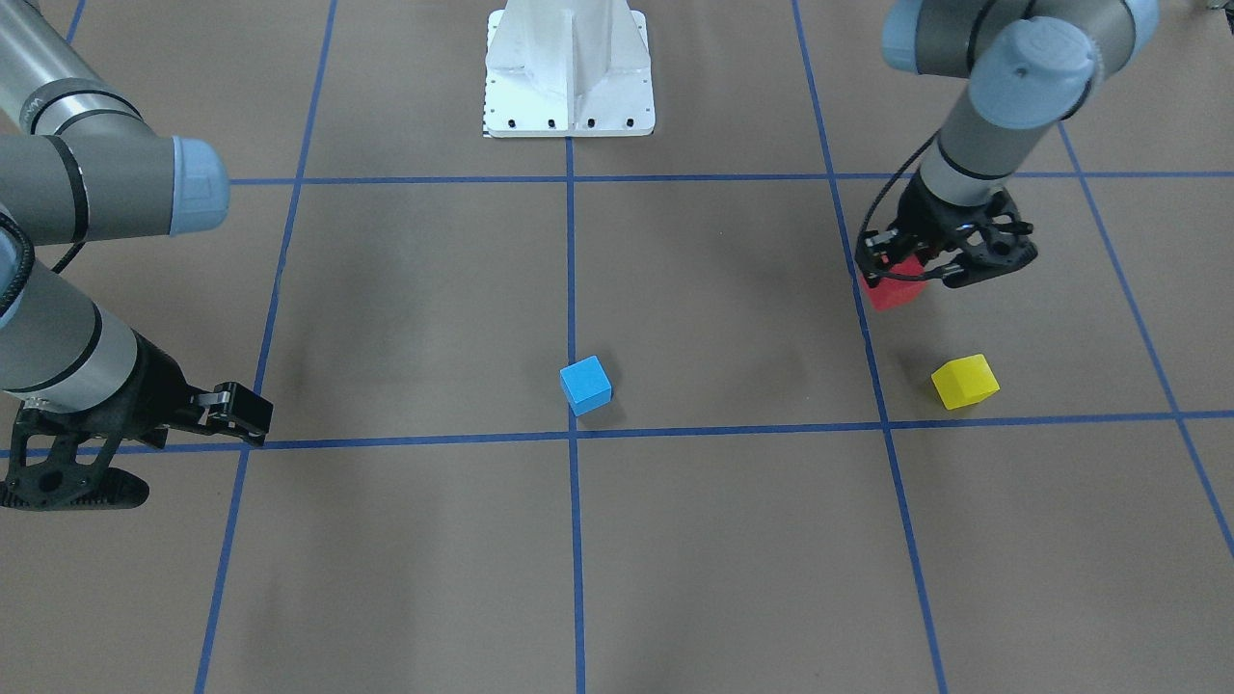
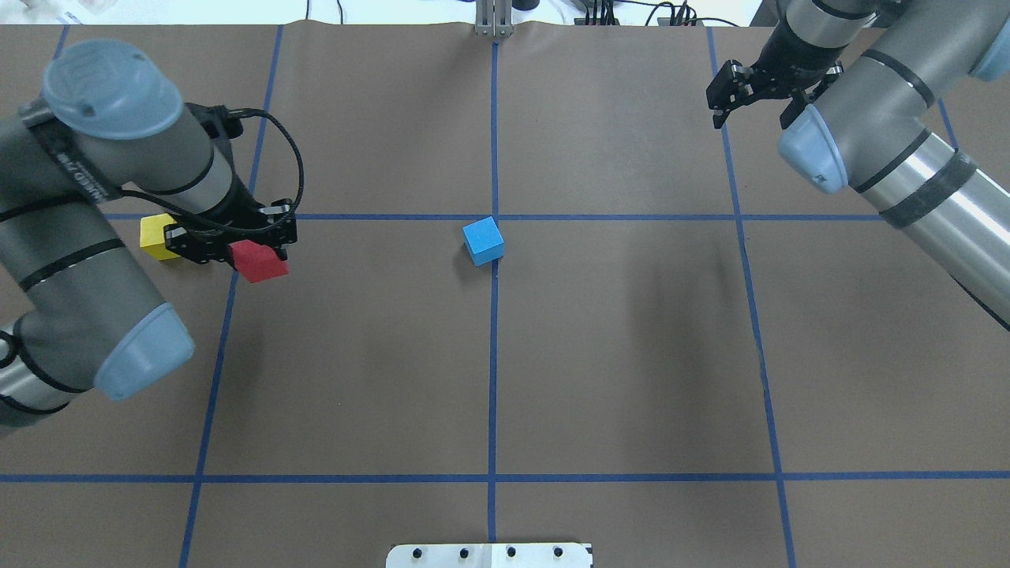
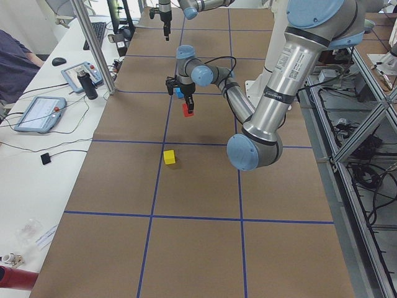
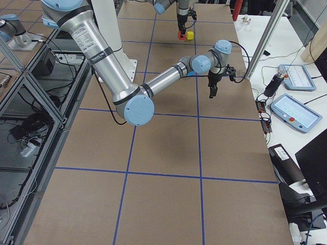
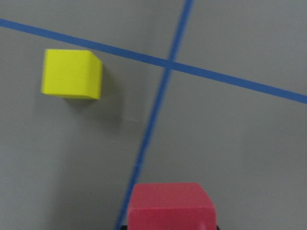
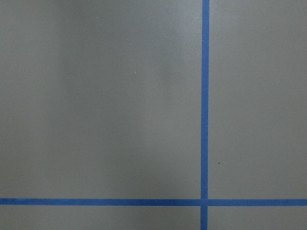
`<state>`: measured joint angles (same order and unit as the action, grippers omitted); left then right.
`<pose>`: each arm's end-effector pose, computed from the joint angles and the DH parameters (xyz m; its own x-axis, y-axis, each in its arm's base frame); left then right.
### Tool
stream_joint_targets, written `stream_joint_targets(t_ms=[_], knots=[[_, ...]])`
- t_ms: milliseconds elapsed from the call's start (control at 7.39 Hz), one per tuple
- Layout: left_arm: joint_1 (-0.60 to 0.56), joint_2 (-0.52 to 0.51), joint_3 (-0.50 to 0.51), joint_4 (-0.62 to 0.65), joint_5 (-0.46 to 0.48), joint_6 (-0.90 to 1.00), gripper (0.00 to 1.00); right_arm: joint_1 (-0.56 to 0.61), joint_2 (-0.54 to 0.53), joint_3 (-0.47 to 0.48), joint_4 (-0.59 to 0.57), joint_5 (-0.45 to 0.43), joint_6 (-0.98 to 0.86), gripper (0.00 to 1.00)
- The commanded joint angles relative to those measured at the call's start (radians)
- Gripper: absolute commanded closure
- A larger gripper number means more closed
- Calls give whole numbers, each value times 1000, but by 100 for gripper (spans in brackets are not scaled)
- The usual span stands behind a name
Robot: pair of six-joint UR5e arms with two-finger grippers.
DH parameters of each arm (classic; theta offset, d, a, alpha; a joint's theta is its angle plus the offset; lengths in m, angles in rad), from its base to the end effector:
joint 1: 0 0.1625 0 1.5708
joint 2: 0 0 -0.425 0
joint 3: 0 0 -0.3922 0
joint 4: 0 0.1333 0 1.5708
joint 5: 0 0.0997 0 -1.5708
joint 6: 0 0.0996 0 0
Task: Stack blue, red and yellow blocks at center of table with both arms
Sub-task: 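Carry the red cube with the left gripper above the blue cube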
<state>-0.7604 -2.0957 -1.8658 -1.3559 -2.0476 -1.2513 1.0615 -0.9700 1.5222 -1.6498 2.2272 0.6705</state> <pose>0.3837 -0.4859 0.2596 0.6987 -0.2795 -0.6585 0.2146 0.9600 -0.1797 -0.2774 -0.6455 0.3321 0.7053 -0.0100 0.7088 -0.0055 0.9998 0.0195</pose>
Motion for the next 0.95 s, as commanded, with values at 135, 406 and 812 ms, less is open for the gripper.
stream_joint_targets(t_ms=[135, 406, 812], knots=[[41, -365, 354, 0, 26, -98, 100, 11, -4, 6, 1, 0, -14, 1], [78, -528, 568, -78, 24, -172, 100, 11, -4, 4, 1, 0, -14, 1], [116, -554, 634, -132, 24, -201, 100, 11, -6, 3, 2, -3, -12, 1]])
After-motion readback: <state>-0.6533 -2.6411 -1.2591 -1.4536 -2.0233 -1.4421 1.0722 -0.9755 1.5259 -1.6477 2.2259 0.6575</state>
